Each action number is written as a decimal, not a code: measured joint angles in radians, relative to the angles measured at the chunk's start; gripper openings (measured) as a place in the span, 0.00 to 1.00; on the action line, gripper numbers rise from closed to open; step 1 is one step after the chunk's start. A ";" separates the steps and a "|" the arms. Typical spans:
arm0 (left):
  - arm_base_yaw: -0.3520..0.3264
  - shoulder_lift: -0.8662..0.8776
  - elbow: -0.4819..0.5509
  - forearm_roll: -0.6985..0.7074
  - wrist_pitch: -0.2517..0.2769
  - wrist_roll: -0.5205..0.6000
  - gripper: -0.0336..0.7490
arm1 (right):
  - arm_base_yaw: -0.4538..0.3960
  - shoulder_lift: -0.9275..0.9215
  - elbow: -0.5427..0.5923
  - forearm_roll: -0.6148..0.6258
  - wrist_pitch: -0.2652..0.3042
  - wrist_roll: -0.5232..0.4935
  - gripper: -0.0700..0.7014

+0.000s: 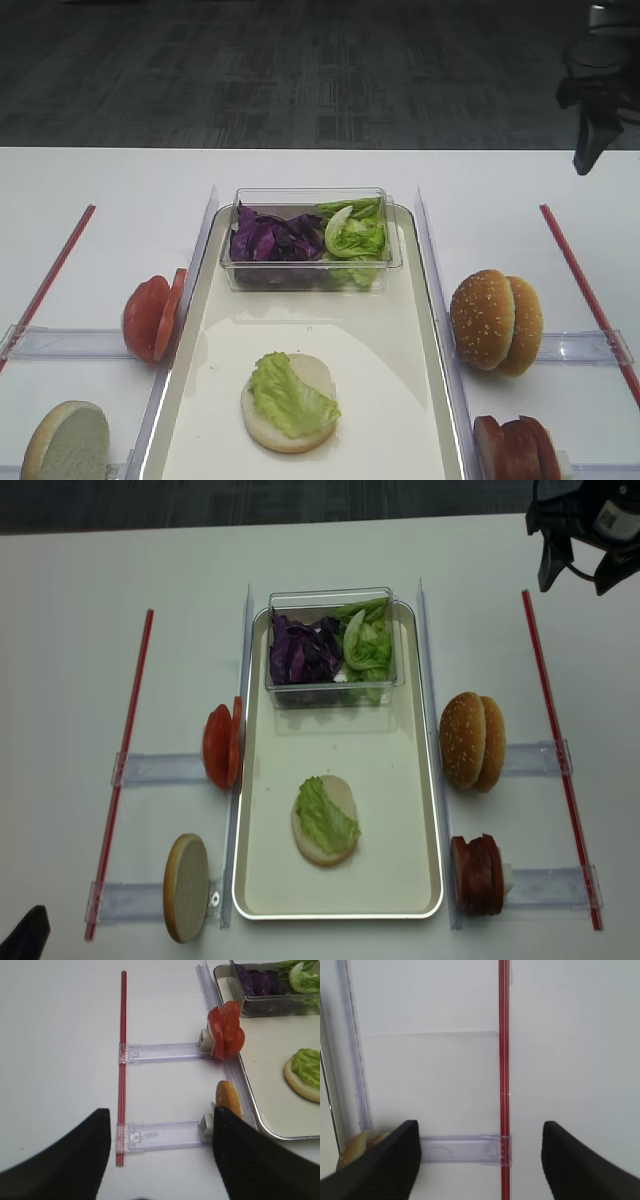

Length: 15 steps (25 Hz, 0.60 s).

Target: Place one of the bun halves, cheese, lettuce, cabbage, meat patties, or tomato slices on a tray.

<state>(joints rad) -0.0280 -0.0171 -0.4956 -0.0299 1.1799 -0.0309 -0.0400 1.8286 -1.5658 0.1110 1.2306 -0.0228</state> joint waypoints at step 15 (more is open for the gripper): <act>0.000 0.000 0.000 0.000 0.000 0.000 0.58 | -0.006 -0.485 0.305 -0.009 0.007 -0.018 0.78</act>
<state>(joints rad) -0.0280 -0.0171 -0.4956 -0.0299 1.1799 -0.0309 -0.0456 1.3431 -1.2606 0.1022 1.2377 -0.0412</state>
